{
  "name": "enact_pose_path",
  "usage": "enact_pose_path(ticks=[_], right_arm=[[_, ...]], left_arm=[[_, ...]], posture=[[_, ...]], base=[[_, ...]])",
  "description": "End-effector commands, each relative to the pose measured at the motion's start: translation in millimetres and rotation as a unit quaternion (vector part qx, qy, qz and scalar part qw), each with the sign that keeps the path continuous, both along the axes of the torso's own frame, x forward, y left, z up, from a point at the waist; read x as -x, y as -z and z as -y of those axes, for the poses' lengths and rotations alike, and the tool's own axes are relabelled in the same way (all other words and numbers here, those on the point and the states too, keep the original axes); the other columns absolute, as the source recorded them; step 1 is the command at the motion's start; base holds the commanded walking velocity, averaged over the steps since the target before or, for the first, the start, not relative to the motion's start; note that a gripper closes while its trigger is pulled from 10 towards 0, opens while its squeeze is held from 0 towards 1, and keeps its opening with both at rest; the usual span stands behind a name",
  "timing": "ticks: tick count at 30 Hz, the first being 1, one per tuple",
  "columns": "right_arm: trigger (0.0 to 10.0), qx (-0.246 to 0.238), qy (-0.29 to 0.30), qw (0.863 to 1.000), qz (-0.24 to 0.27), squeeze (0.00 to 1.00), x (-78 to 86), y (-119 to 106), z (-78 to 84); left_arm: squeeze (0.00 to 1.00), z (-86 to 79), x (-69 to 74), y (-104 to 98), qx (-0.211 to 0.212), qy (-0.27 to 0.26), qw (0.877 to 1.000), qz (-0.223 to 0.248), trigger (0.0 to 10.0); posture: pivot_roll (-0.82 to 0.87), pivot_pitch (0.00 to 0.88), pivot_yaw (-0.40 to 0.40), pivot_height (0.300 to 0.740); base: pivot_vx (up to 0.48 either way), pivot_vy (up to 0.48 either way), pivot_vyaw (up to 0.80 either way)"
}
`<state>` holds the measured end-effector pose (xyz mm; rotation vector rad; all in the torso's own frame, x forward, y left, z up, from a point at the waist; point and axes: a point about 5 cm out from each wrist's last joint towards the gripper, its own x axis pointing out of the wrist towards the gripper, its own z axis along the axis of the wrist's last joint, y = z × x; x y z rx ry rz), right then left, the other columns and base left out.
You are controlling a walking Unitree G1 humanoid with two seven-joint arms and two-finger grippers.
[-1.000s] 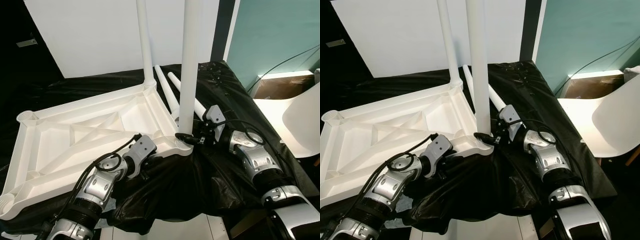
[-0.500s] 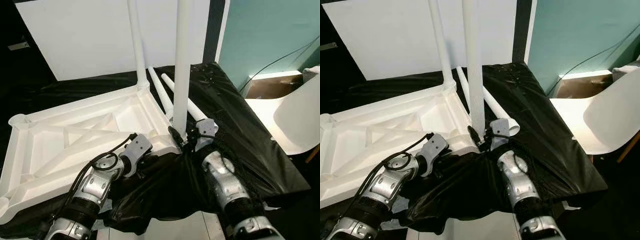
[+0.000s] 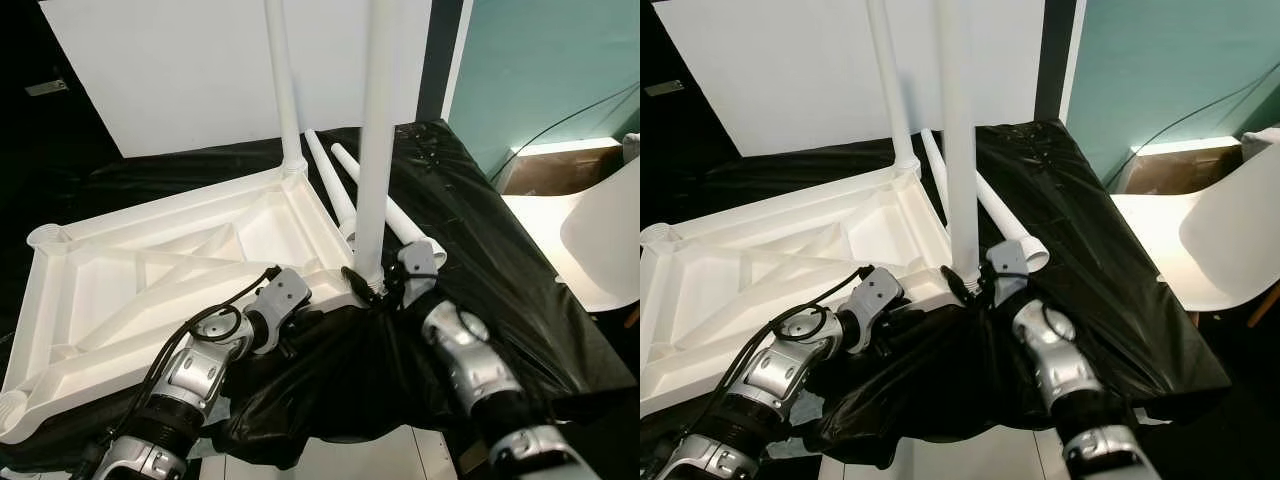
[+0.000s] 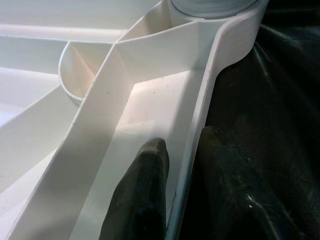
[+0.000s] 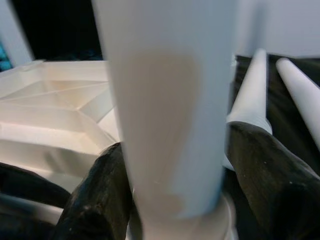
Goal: Building children table
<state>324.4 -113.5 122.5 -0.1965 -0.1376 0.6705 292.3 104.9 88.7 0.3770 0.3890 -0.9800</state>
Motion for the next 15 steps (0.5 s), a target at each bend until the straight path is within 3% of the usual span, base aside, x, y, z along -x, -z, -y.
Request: enact_pose_path(ticks=[1,7,8,9,12,15], right_arm=[[10.0,0.012,-0.012,1.000,0.014,0.00,-8.0,-9,9.5],[10.0,0.041,-0.046,0.998,0.023,0.00,-20.4,-28,14.0],[1.9,0.046,-0.057,0.997,0.013,0.00,-19.8,-27,13.4],[0.0,0.056,-0.071,0.996,0.009,0.00,-17.1,-23,12.8],[0.0,0.058,-0.086,0.995,-0.004,0.00,-13.7,-18,13.0],[0.0,0.029,-0.074,0.996,-0.038,0.00,-8.3,-4,9.2]], left_arm=[[0.00,1.2,17.7,36,-0.032,0.020,0.996,-0.085,10.0],[0.00,4.4,16.2,34,-0.029,0.022,0.996,-0.081,10.0],[0.00,4.5,16.5,34,-0.029,0.022,0.996,-0.081,10.0],[0.00,4.2,16.9,34,-0.029,0.022,0.996,-0.081,10.0],[0.00,3.4,17.3,35,-0.029,0.021,0.996,-0.081,10.0],[0.00,2.6,17.2,34,-0.029,0.019,0.996,-0.080,10.0]], posture=[[-0.05,0.000,0.044,0.740],[-0.05,0.000,0.040,0.740],[-0.05,0.000,0.038,0.740],[-0.05,0.000,0.038,0.740],[-0.04,0.000,0.036,0.740],[-0.04,0.000,0.028,0.740]], base=[[0.000,0.000,0.00],[0.000,0.000,0.00],[0.000,0.000,0.00],[0.000,0.000,0.00],[0.000,0.000,0.00],[0.000,0.000,0.00]])
